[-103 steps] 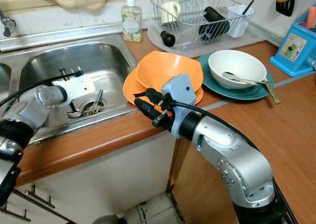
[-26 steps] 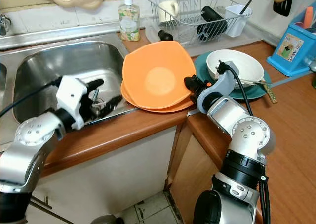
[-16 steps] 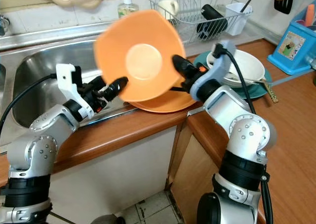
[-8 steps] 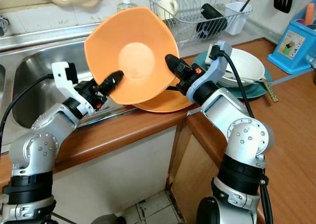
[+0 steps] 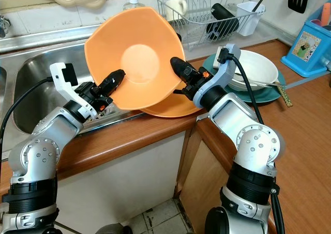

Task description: Kitchen organization

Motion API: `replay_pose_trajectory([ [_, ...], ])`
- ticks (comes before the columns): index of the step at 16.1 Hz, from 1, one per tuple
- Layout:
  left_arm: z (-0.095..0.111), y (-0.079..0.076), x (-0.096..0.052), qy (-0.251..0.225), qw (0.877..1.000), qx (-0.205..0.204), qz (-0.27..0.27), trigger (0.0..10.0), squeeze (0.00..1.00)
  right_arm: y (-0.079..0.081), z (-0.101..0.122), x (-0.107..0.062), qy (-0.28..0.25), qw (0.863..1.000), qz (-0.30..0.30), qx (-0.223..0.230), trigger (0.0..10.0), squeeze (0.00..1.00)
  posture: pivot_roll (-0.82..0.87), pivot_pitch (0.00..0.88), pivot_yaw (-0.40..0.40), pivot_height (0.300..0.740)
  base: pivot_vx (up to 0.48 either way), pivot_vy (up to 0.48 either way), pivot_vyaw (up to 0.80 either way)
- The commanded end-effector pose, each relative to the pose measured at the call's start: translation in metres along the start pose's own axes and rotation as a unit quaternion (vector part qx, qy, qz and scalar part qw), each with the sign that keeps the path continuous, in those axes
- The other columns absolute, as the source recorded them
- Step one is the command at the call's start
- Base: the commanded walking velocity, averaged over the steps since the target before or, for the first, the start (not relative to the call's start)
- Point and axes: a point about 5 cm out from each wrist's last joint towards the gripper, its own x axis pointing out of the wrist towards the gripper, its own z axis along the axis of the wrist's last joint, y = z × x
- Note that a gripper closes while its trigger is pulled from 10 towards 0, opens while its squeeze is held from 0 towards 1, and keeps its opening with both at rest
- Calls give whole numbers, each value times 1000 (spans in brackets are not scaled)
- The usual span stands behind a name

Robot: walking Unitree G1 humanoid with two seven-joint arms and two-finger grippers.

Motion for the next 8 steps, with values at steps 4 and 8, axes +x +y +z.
replay_pose_trajectory([
  [4, 0, 7, -4, 0, 1000, -6, 24, 0, 0, 11, 11, -4, -36, 999, 36, -2, 0, 0, -55, 0, 48, 740, 0, 0, 0],
  [8, -1, 7, -5, 1, 1000, -6, 22, 0, 0, 10, 10, -4, -35, 999, 34, -3, 0, 0, -54, 0, 48, 740, 0, 0, 0],
])
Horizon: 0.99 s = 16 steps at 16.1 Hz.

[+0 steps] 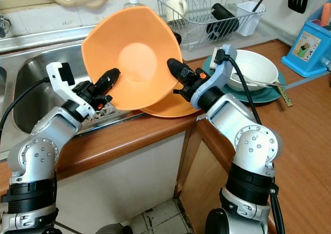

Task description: Kitchen organization

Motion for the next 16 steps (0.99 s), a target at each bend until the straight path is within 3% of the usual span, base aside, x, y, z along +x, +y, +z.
replay_pose_trajectory([
  [1, -3, 4, -3, 9, 1000, 3, 6, 0, 0, 8, 14, -5, -44, 999, 28, -3, 471, 0, -54, 0, 48, 740, 0, 0, 0],
  [2, -3, 5, -4, 8, 1000, 2, 6, 0, 0, 8, 14, -5, -44, 999, 27, -4, 2627, 0, -53, 0, 49, 740, 0, 0, 0],
  [3, -2, 5, -4, 6, 1000, 1, 8, 0, 0, 8, 13, -4, -43, 999, 23, -7, 10000, 0, -53, 0, 49, 740, 0, 0, 0],
  [4, -1, 5, -4, 5, 1000, 1, 9, 0, 0, 7, 13, -4, -42, 999, 17, -13, 10000, 0, -53, 0, 49, 740, 0, 0, 0],
  [6, 1, 8, -4, 0, 1000, 4, 19, 0, 0, 1, 15, -3, -52, 996, -19, -67, 10000, 0, -55, 0, 50, 740, 0, 0, 0],
  [8, 4, 10, -3, -7, 1000, 4, 29, 0, 0, 0, 14, -3, -56, 995, -23, -80, 10000, 0, -56, 0, 50, 740, 0, 0, 0],
  [9, 6, 11, -2, -11, 999, 3, 31, 0, 0, 0, 14, -3, -54, 995, -20, -77, 10000, 1000, -56, 0, 50, 740, 0, 0, 0],
  [11, 11, 10, -1, -18, 999, 5, 31, 0, 0, 1, 15, -3, -55, 995, -12, -77, 10000, 1000, -57, 0, 49, 740, 0, 0, 0],
  [13, 21, 10, 2, -41, 998, 8, 37, 0, 0, 3, 14, -3, -54, 993, -6, -106, 10000, 1000, -55, 0, 44, 740, 0, 0, 0],
  [14, 23, 11, 3, -45, 998, 9, 40, 0, 0, 3, 14, -3, -51, 992, -4, -113, 10000, 878, -54, 0, 43, 740, 0, 0, 0],
  [15, 26, 12, 4, -50, 998, 11, 44, 0, 0, 4, 13, -3, -44, 991, 0, -127, 10000, 118, -54, 0, 42, 740, 0, 0, 0],
  [16, 29, 14, 5, -56, 997, 12, 52, 0, 0, 6, 12, -3, -35, 989, 9, -144, 10000, 0, -55, 0, 43, 740, 0, 0, 0],
])
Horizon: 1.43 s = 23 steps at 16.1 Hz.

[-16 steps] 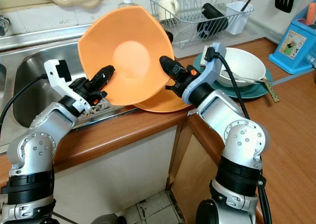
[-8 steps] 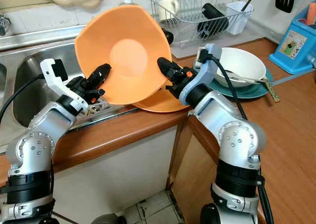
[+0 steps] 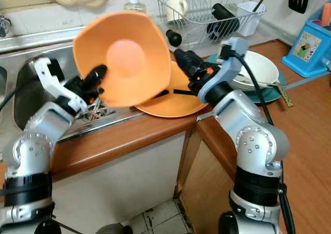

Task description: Kitchen organization

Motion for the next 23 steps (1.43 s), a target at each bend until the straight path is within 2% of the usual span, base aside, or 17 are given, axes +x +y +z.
replay_pose_trajectory([
  [1, 11, -2, 3, -24, 1000, 12, 3, 0, 0, 4, 1, -2, -1, 1000, 12, -20, 10000, 0, -55, 0, 43, 740, 0, 0, 0],
  [2, 16, 1, 4, -35, 999, 14, 15, 0, 0, 6, 1, -3, 5, 999, 24, -33, 10000, 0, -55, 0, 42, 740, 0, 0, 0],
  [3, 25, 7, 6, -54, 998, 17, 41, 0, 0, 10, -3, -5, 30, 996, 41, -71, 10000, 0, -55, 0, 42, 740, 0, 0, 0],
  [5, 30, 17, 8, -59, 994, 48, 78, 0, 0, 12, -12, -7, 67, 989, 51, -123, 10000, 0, -58, 0, 43, 740, 0, 0, 0],
  [6, 35, 32, 11, -60, 985, 86, 140, 0, 0, 13, -20, -7, 90, 981, 55, -161, 10000, 0, -58, 0, 43, 740, 0, 0, 0],
  [8, 38, 52, 19, -17, 962, 179, 207, 0, 0, 20, -29, -10, 114, 972, 80, -192, 10000, 0, -58, 0, 42, 740, 0, 0, 0],
  [9, 39, 56, 22, -11, 955, 203, 217, 0, 0, 21, -31, -10, 119, 969, 85, -198, 10000, 0, -58, 0, 42, 740, 0, 0, 0],
  [10, 39, 64, 26, 4, 940, 242, 239, 0, 0, 23, -34, -11, 127, 966, 92, -208, 10000, 0, -63, 0, 46, 740, 0, 0, 0],
  [12, 35, 73, 29, 33, 926, 284, 247, 0, 0, 24, -37, -13, 135, 962, 98, -217, 10000, 0, -64, 0, 46, 740, 0, 0, 0],
  [13, 25, 78, 32, 68, 917, 309, 242, 0, 0, 25, -39, -14, 141, 959, 103, -223, 10000, 0, -67, 0, 49, 740, 0, 0, 0],
  [14, 15, 85, 34, 103, 901, 343, 244, 0, 0, 26, -43, -16, 149, 955, 108, -232, 10000, 0, -71, 0, 52, 740, 0, 0, 0],
  [18, -4, 95, 36, 157, 880, 373, 248, 0, 0, 25, -48, -18, 170, 946, 114, -253, 10000, 0, -86, 0, 51, 740, 0, 0, 0],
  [21, -13, 101, 34, 191, 872, 379, 245, 0, 0, 25, -50, -19, 177, 942, 117, -259, 10000, 0, -92, 0, 53, 740, 0, 0, 0],
  [22, -17, 102, 32, 207, 870, 378, 242, 3294, 0, 25, -51, -20, 178, 942, 117, -259, 10000, 0, -92, 0, 53, 740, 0, 0, 0],
  [23, -21, 104, 30, 219, 865, 378, 246, 8431, 0, 25, -51, -20, 179, 942, 118, -260, 10000, 0, -92, 0, 53, 740, 0, 0, 0],
])
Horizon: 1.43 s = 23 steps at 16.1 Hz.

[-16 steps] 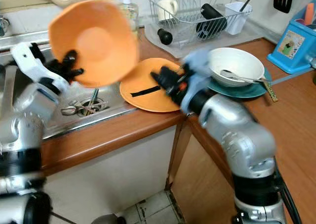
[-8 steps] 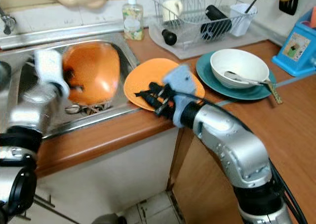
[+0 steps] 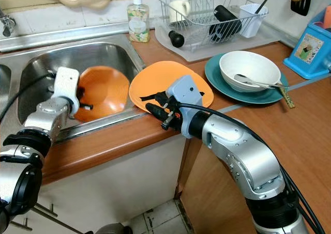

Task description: Kitchen organization

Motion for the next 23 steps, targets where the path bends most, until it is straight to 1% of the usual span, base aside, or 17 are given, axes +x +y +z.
replay_pose_trajectory([
  [1, 6, 0, 1, -3, 1000, 8, -2, 10000, 0, 3, 3, -1, -4, 1000, 5, -14, 10000, 0, -92, 0, 53, 740, 0, 0, 0],
  [2, 3, -1, 1, 3, 1000, 10, 2, 10000, 90, 3, 2, 0, -4, 1000, 5, -14, 10000, 0, -92, 0, 53, 740, 0, 0, 0],
  [3, 2, -1, 1, 4, 1000, 11, 4, 10000, 871, 3, 2, 0, -4, 1000, 5, -16, 10000, 0, -92, 0, 53, 740, 0, 0, 0],
  [4, 2, -1, 2, 5, 1000, 11, 3, 10000, 1000, 3, 3, 0, -4, 1000, 5, -16, 10000, 0, -92, 0, 53, 740, 0, 0, 0],
  [7, -2, 0, 1, 10, 1000, 17, -3, 10000, 1000, 2, 2, 2, -2, 1000, 4, -18, 10000, 0, -90, 0, 50, 740, 0, 0, 0],
  [9, -5, 6, 0, 7, 1000, 14, 10, 10000, 1000, -1, 0, 2, 2, 1000, -9, -16, 10000, 0, -89, 0, 48, 740, 0, 0, 0],
  [11, -4, 14, -1, -13, 1000, -1, 20, 10000, 1000, -7, -1, 2, 6, 999, -33, -10, 10000, 0, -86, 0, 49, 740, 0, 0, 0],
  [12, -4, 15, -2, -18, 1000, -3, 18, 10000, 1000, -8, -2, 2, 7, 999, -38, -7, 10000, 0, -85, 0, 50, 740, 0, 0, 0],
  [14, -5, 18, -3, -30, 999, -25, 21, 10000, 1000, -11, -4, 2, 15, 998, -57, 14, 10000, 0, -81, 0, 49, 740, 0, 0, 0],
  [15, -4, 20, -5, -47, 999, -18, 18, 10000, 1000, -14, -6, 0, 18, 997, -73, 25, 10000, 0, -76, 0, 47, 740, 0, 0, 0],
  [17, -2, 21, -6, -64, 998, -21, 15, 10000, 1000, -17, -8, -1, 21, 995, -89, 33, 10000, 0, -77, 0, 49, 740, 0, 0, 0],
  [18, 1, 22, -9, -97, 994, -55, 6, 10000, 1000, -25, -11, -3, 24, 990, -128, 51, 10000, 0, -74, 0, 53, 740, 0, 0, 0],
  [19, 4, 20, -12, -128, 988, -86, -17, 10000, 1000, -35, -14, -7, 25, 981, -173, 82, 10000, 0, -72, 0, 53, 740, 0, 0, 0],
  [20, 5, 16, -15, -142, 984, -104, -40, 10000, 1000, -42, -16, -10, 24, 974, -199, 104, 10000, 1000, -70, 0, 54, 740, 0, 0, 0],
  [22, 8, 0, -23, -161, 972, -141, -101, 10000, 1000, -55, -20, -18, 25, 957, -248, 147, 10000, 1000, -69, 0, 55, 740, 0, 0, 0],
  [23, 9, -5, -25, -163, 969, -149, -115, 10000, 1000, -58, -22, -20, 26, 952, -261, 157, 10000, 1000, -69, 0, 53, 740, 0, 0, 0],
])
